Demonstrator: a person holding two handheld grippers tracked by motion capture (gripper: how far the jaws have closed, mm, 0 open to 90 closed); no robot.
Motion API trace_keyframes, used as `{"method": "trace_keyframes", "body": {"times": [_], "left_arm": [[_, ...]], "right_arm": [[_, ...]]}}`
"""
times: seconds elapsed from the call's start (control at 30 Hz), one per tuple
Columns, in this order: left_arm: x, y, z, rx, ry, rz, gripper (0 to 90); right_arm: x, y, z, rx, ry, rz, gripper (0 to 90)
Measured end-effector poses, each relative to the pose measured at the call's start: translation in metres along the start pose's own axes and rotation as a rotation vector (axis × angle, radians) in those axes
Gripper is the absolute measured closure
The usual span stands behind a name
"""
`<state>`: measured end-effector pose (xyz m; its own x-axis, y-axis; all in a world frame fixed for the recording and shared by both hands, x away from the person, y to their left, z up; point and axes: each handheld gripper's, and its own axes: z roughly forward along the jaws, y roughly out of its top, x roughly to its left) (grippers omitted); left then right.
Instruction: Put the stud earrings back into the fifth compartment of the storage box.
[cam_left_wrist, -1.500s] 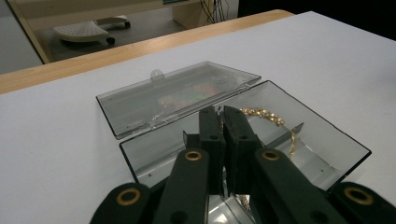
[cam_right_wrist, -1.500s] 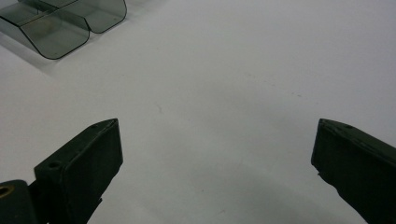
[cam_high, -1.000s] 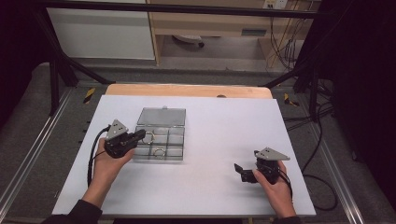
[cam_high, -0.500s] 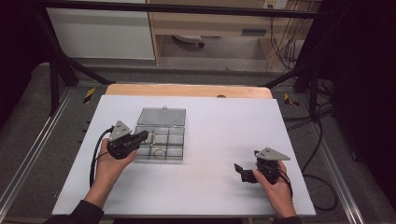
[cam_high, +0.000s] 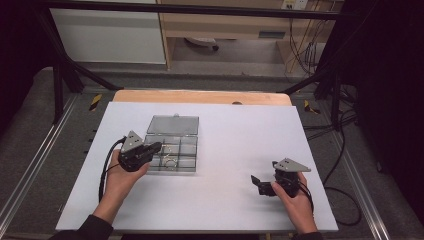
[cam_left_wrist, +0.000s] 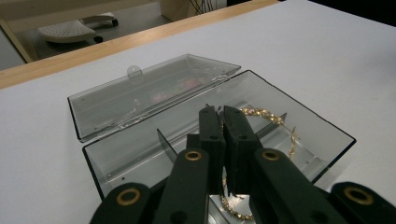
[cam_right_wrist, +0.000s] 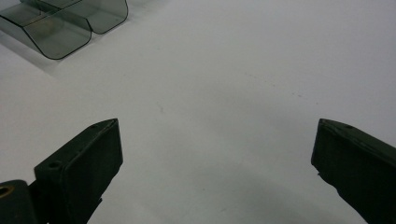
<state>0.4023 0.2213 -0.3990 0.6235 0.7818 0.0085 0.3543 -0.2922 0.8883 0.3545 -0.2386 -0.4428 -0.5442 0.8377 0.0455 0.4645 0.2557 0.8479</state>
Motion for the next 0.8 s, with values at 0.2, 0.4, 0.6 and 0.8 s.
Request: {"method": "trace_keyframes", "body": {"times": [0.2,0.4,0.6,0.8], "left_arm": [[-0.0014,-0.0024,0.0032,0.013,0.0,0.003,87.0],[-0.0017,-0.0042,0.0055,0.02,0.0,0.0,87.0],[-0.0021,-0.0062,0.0073,0.029,0.003,0.003,87.0],[-0.0019,-0.0085,0.0101,0.042,0.008,0.005,87.0]], "right_arm": [[0.0006,0.0,-0.0013,0.001,0.002,0.002,2.5],[0.0002,-0.0001,-0.0012,0.001,0.003,0.002,2.5],[0.0003,-0.0001,-0.001,0.001,0.004,0.001,2.5],[0.0,-0.0002,-0.0012,0.001,0.004,0.004,2.5]]}}
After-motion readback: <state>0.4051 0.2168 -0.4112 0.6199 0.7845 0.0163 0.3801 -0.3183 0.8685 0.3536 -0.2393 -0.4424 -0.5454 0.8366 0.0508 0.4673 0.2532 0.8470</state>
